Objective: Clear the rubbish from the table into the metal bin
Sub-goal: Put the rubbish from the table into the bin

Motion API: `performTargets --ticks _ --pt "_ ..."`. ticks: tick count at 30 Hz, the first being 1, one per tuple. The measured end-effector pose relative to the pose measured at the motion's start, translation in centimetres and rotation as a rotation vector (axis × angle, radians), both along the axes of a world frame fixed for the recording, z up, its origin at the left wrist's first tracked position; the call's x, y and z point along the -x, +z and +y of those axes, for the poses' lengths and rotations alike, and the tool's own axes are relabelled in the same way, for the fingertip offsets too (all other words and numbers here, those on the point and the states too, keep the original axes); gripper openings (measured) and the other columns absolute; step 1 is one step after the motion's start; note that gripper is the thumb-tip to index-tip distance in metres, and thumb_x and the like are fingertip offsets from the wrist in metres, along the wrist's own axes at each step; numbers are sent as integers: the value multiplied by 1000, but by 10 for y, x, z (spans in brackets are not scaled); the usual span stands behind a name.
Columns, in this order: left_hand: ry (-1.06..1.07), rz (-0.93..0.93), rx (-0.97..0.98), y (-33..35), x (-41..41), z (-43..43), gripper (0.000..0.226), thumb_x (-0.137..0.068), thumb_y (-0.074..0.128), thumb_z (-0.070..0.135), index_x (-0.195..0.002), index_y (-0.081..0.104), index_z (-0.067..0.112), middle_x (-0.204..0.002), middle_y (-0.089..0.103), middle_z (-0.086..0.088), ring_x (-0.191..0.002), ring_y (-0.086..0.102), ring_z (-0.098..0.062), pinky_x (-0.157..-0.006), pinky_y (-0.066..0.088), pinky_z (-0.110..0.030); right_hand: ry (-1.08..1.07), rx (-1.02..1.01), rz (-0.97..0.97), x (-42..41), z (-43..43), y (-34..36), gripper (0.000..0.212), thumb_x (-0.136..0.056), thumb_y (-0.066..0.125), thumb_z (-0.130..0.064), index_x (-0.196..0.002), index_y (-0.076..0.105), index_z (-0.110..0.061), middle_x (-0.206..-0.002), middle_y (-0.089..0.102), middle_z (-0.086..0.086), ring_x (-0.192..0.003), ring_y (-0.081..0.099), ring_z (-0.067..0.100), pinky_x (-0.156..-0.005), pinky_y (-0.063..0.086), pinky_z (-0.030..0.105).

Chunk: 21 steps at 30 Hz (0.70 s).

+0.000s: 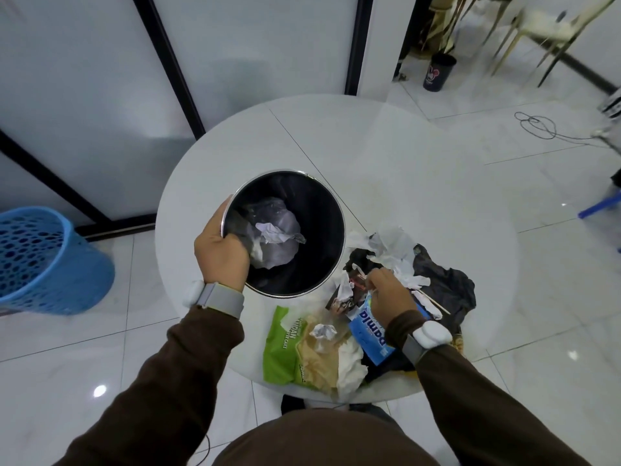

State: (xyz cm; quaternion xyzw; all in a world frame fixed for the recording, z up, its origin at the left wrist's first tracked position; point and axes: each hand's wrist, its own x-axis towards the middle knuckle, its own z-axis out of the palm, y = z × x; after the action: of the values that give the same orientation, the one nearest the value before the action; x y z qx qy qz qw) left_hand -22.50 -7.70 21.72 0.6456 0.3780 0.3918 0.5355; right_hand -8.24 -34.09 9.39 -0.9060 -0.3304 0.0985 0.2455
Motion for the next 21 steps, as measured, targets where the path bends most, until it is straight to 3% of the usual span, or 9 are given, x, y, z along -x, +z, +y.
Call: performTargets --ticks 3,5,8,10,15,18,21 --pt "16 14 -8 3 4 1 67 -79 41 -17 -129 71 17 -122 71 2 -113 64 -4 -94 48 -10 133 61 -42 22 21 -1 13 -77 55 -16 -89 51 -19 -89 48 -1 -76 50 24 -60 47 40" --pt "22 21 -5 3 7 3 67 -80 41 -17 -129 71 18 -122 71 3 -112 63 -2 -93 48 -9 249 153 -58 35 34 -6 25 -75 58 -35 -97 53 -24 -98 49 -3 -81 55 23 -59 49 34" --pt "40 51 3 1 13 7 68 -81 39 -17 -128 71 20 -122 71 4 -113 63 -3 -94 48 -9 433 378 -29 50 56 -17 46 -79 62 -49 -118 53 -27 -118 49 1 -98 59 25 -70 54 37" --pt "37 57 -10 1 16 7 69 -80 38 -17 -129 71 20 -122 72 3 -113 63 -3 -94 48 -9 517 505 -41 57 65 -24 49 -84 63 -48 -126 51 -26 -124 49 6 -108 57 30 -79 54 42" --pt "46 41 3 -1 24 12 67 -82 39 -17 -128 71 19 -123 71 4 -115 64 -4 -99 50 -15 518 718 -85 73 71 -47 40 -94 58 -20 -131 45 -17 -125 51 17 -115 54 41 -86 52 49" --pt "44 35 13 -5 28 18 69 -80 39 -16 -128 72 22 -125 72 5 -119 64 -8 -104 51 -23 496 740 -70 75 69 -54 32 -97 50 -16 -129 46 -16 -121 56 15 -113 57 41 -85 52 49" --pt "45 42 14 -5 29 18 68 -81 39 -17 -128 71 20 -124 71 5 -117 64 -5 -100 50 -16 493 732 -67 75 67 -56 29 -99 45 -14 -128 47 -14 -121 57 14 -112 58 39 -84 52 48"
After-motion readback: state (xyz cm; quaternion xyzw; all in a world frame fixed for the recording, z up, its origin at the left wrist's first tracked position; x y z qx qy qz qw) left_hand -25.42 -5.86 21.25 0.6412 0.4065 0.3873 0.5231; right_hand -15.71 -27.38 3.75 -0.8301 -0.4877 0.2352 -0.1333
